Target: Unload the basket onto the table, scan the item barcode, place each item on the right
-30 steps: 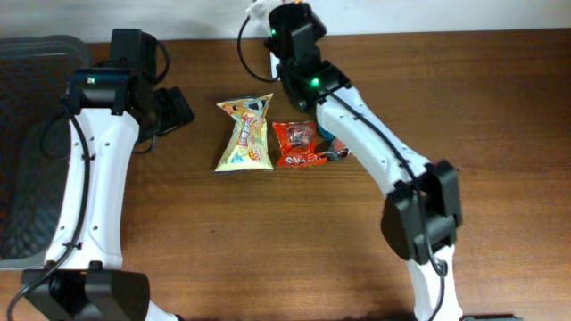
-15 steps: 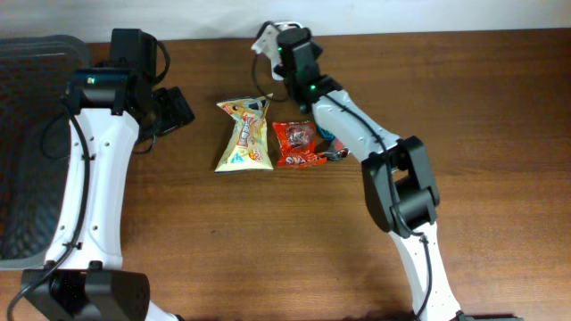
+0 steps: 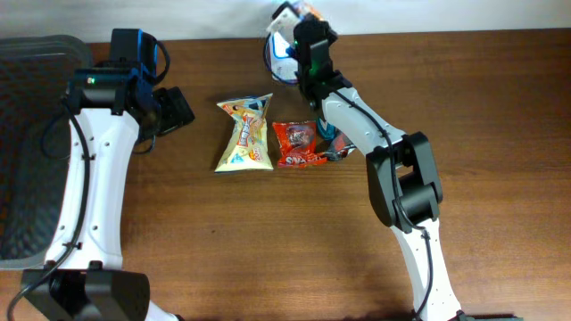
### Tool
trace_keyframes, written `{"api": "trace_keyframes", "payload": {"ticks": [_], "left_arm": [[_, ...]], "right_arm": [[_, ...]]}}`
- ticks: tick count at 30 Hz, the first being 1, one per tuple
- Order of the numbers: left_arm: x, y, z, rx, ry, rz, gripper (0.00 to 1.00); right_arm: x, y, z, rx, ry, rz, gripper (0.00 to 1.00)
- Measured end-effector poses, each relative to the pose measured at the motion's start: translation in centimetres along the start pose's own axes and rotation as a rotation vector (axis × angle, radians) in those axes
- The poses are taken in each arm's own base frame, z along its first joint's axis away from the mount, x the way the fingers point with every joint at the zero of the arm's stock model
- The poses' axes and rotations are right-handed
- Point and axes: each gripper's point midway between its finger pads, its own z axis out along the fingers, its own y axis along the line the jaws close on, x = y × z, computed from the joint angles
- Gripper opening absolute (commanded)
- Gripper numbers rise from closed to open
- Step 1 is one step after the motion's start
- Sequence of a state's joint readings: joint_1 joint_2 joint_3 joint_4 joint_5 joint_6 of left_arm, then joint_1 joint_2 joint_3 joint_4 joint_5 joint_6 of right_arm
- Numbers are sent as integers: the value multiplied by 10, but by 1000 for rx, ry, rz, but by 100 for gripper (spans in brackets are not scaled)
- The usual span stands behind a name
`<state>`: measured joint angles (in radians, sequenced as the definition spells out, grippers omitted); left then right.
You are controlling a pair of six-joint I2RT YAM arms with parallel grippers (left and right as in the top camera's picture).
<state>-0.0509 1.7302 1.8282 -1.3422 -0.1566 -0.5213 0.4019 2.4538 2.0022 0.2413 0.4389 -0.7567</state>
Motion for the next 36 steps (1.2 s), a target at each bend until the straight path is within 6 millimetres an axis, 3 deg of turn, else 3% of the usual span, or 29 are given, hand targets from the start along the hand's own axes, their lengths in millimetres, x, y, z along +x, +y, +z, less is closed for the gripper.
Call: {"api": "trace_keyframes", "payload": {"ticks": [3,5,6,9,11,12,14,15,17,21,22,25,30,32,36], "left_arm": [[0,0,0,0,0,0,99],[0,0,0,0,1,0,99],[0,0,0,-1,1,0,99],[0,0,0,0,1,0,99],[0,0,0,0,1,0,99],[0,0,0,0,1,1,99],[0,0,0,0,0,0,99],[0,0,0,-1,1,0,99],[0,0,0,0,0,0,99],[0,0,0,0,1,0,99],[0,0,0,0,0,0,99],[0,0,0,0,0,0,99],[0,0,0,0,0,0,99],[0,0,0,0,0,0,99],[0,0,0,0,0,0,99]], "right_arm": [[7,-13,0,47,41,133,4],[11,-43,-6,79,76,236,4],[13,-70,-12,101,100,292,4],[29,-181,-43,210,152,491,4],[71,-278,-82,343,231,640,4],[91,-302,-95,382,270,679,4],[163,-342,-125,469,442,768,4],[195,-348,-135,488,525,797,4],[285,-358,-166,560,748,871,4],[406,-377,-225,690,1007,954,4],[441,-379,-247,737,1082,993,4],[499,-376,-278,804,1192,1047,4],[585,-347,-322,818,1352,1159,4],[602,-339,-323,789,1346,1222,4],[598,-340,-287,683,1173,1342,4]]}}
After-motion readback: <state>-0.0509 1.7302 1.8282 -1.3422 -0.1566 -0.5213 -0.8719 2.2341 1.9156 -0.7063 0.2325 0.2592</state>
